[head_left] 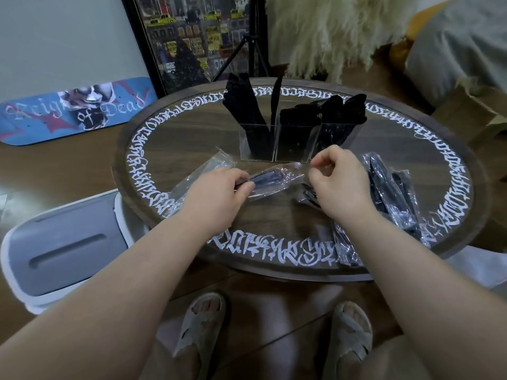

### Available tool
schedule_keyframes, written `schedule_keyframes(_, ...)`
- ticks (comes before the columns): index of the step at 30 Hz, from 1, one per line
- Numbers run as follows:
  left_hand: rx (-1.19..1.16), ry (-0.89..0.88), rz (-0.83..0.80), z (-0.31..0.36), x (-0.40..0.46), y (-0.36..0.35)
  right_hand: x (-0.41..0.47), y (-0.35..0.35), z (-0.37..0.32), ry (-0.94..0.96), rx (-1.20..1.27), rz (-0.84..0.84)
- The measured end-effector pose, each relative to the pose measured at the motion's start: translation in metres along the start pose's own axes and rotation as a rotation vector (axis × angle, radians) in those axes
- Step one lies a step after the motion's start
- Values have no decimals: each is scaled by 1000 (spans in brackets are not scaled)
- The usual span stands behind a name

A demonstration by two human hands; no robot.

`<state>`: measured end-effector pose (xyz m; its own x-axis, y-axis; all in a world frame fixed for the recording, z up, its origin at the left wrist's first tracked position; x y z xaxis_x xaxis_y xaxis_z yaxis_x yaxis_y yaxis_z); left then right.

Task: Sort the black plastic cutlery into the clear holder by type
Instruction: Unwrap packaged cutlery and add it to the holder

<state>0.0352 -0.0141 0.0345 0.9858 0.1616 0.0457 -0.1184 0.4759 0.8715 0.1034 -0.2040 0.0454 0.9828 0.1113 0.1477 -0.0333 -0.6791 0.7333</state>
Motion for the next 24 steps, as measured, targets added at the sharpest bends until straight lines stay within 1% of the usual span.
schedule_keyframes(2,-7,-2,-2,1,1,-1,-4,9,-10,112,54,97)
schedule_keyframes(3,-12,-2,-8,3,1,-3,-7,9,-15,161,94,97)
schedule_keyframes(4,-17,-2,-13,4,1,-4,-9,6,-18,183,107,59)
schedule_keyframes(6,-37,-8,-10,8,0,-5,-10,-6,-16,148,32,-66)
schedule_keyframes(8,-85,-20,0,13,-1,-4,-8,-13,-9,70,-36,-145)
schedule_keyframes(9,-113,-28,5,15,-1,-4,-7,-13,-6,33,-18,-160)
schedule_keyframes(11,-147,-40,13,18,-2,-4,-5,-12,-2,-33,98,-172)
schedule_keyframes(14,-133,-40,11,17,-2,-4,-6,-11,0,-101,286,-214)
schedule_keyframes(18,-138,-24,23,14,-1,-3,-6,-16,2,-114,343,-264)
schedule_keyframes(24,-169,-92,39,17,-3,-2,-5,-22,3,-134,414,-337)
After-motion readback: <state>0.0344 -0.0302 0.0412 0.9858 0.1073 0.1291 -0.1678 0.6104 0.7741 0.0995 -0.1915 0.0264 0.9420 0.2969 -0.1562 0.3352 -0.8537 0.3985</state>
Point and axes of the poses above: each hand's wrist, its own x-axis towards the middle knuckle, its own y-axis out of the back of the hand, z = x × y, the point moved 5 cm from there along x, towards the middle knuckle, and after that the axes turned 5 degrees about -x, right-handed, at the moved point
